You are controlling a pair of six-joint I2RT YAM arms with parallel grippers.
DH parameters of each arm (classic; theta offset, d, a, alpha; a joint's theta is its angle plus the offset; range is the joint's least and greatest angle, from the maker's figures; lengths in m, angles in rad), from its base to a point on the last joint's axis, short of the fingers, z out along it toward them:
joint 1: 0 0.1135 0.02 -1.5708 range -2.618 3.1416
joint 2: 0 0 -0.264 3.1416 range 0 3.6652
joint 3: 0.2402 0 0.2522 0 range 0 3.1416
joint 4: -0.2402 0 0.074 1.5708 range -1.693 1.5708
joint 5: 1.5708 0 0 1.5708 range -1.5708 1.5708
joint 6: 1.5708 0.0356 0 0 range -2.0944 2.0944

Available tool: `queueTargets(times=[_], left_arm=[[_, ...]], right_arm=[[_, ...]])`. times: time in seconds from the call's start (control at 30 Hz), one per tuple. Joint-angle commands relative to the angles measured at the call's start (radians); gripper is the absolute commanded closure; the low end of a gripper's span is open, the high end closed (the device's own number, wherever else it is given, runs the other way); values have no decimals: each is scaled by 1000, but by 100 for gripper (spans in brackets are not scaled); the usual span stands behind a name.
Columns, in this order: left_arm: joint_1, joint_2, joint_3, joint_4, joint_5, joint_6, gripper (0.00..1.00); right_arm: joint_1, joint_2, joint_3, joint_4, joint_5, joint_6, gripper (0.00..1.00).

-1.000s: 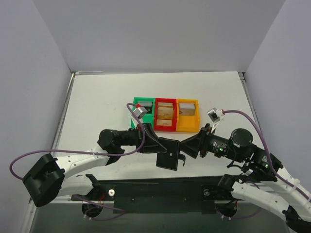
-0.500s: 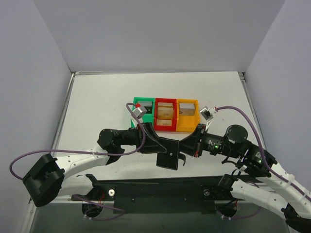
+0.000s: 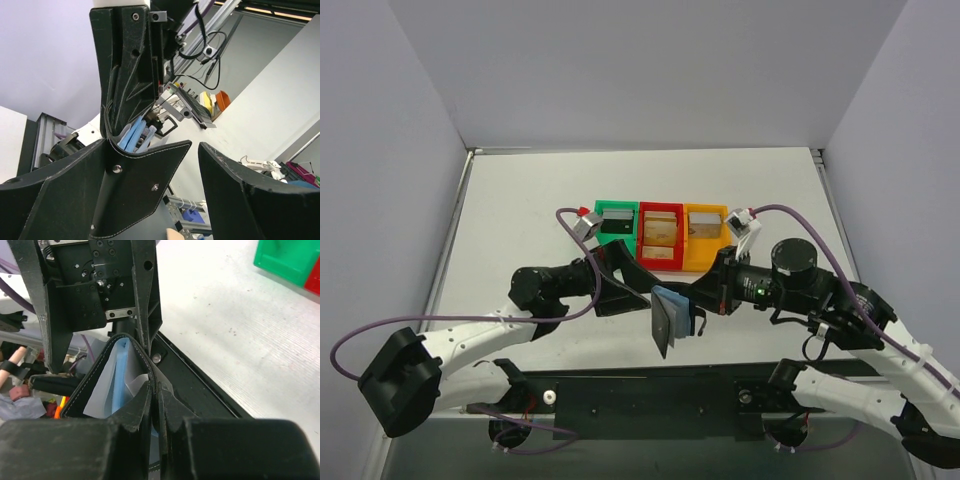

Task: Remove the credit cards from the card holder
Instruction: Open the card holder.

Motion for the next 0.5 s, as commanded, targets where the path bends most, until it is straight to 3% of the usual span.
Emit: queueTargets(times=[0.0, 0.23, 0.47], left_arm=[[2, -22, -32, 168, -33, 20, 18], [-22, -19, -69, 103, -89, 89, 16], [-34, 45, -82, 137, -98, 100, 15]], right_arm=[[2, 65, 118, -189, 179, -51, 100], [156, 175, 263, -390, 519, -108, 100], [173, 200, 301, -439, 590, -105, 100]])
